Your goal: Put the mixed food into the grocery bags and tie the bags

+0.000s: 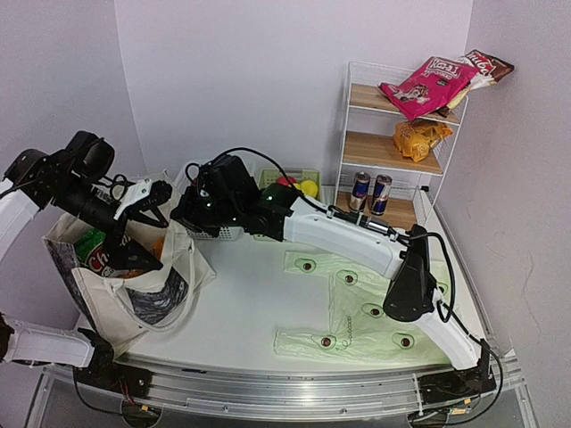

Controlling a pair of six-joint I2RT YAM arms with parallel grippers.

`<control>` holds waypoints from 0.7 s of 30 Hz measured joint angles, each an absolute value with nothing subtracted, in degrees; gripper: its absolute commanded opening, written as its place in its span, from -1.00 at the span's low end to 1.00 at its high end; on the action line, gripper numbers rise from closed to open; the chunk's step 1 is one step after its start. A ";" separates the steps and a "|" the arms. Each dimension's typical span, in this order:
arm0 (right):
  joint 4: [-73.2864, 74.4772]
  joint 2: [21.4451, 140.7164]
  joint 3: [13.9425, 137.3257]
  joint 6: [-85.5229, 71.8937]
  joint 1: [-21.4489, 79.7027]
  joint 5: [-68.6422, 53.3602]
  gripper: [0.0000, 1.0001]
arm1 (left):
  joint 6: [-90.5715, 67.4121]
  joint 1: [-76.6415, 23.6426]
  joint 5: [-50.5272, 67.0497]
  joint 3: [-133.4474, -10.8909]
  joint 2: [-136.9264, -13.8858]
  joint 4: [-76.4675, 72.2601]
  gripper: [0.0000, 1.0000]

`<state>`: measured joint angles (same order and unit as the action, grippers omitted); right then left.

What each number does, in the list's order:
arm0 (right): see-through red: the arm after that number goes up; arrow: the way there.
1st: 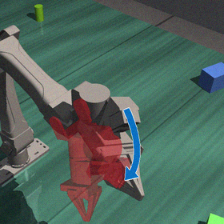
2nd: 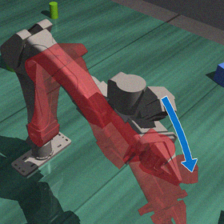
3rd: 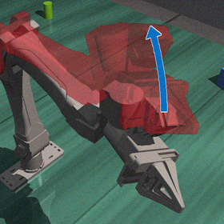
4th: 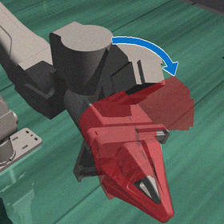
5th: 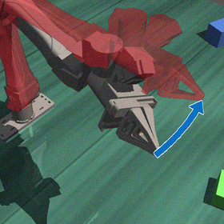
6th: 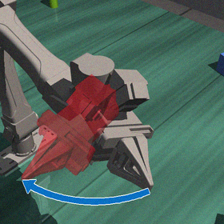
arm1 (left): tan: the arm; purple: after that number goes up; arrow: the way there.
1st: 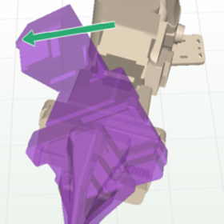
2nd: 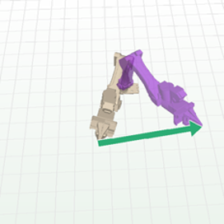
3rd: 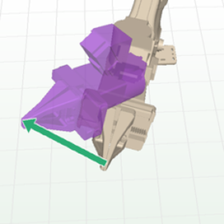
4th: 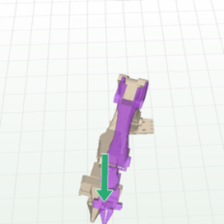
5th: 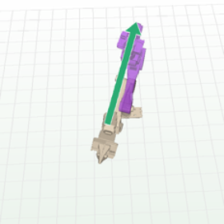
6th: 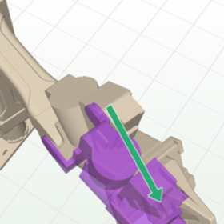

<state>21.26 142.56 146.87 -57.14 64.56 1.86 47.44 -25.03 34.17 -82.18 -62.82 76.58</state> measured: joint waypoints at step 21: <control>18.34 144.44 148.18 -52.46 64.84 7.02 -0.64 | 40.20 -30.39 15.66 -66.14 -61.76 66.25 -1.00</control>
<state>18.34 144.44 148.18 -52.46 64.84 7.02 40.20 -30.39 15.66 -66.14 -61.76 66.25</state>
